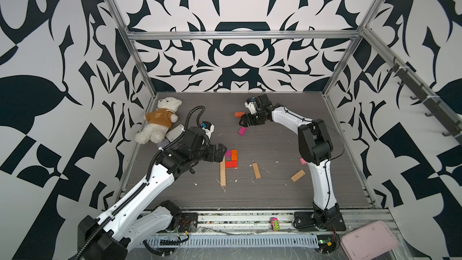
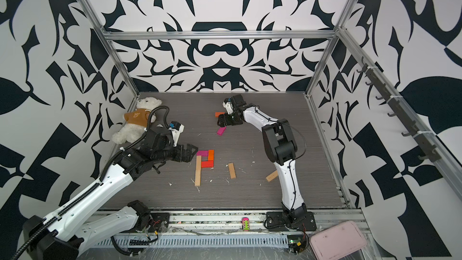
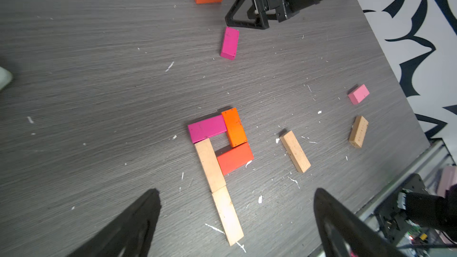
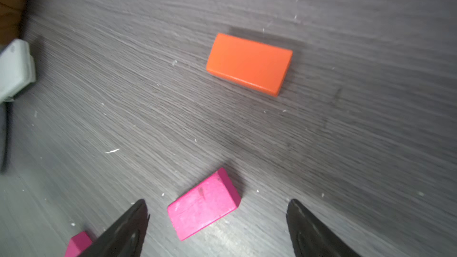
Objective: Assemble the letter p with building blocks
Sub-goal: Pick up the building block from the center of the board.
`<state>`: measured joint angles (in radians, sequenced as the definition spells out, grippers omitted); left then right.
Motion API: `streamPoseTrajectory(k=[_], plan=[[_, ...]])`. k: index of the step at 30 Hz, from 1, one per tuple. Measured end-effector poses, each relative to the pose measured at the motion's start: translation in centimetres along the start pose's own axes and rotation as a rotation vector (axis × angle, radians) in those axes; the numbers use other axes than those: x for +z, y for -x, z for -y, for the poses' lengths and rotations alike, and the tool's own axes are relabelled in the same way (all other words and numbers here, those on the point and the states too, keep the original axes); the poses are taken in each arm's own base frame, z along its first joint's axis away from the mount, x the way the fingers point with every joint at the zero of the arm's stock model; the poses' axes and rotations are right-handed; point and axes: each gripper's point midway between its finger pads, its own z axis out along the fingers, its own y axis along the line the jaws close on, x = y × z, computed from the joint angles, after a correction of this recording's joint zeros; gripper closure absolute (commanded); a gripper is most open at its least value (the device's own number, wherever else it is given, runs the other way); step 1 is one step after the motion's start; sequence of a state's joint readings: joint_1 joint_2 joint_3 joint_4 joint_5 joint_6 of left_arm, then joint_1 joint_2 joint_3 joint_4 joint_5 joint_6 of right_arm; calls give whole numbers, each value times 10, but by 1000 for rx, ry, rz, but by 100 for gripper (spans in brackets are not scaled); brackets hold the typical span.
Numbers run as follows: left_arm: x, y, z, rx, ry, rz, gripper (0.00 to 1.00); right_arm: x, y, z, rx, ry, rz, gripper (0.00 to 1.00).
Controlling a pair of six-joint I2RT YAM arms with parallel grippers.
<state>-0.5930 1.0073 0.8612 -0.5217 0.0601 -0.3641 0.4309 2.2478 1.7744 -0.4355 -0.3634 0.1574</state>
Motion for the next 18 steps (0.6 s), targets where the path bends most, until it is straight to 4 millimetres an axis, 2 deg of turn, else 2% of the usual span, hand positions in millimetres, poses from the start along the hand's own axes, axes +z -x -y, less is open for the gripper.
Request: streamPoseTrajectory(k=[9, 18], plan=[[3, 6, 15, -6, -93, -31, 1, 21, -1, -2, -11, 49, -48, 11], [-6, 10, 20, -3, -121, 2, 1, 24, -5, -9, -24, 73, -56, 16]])
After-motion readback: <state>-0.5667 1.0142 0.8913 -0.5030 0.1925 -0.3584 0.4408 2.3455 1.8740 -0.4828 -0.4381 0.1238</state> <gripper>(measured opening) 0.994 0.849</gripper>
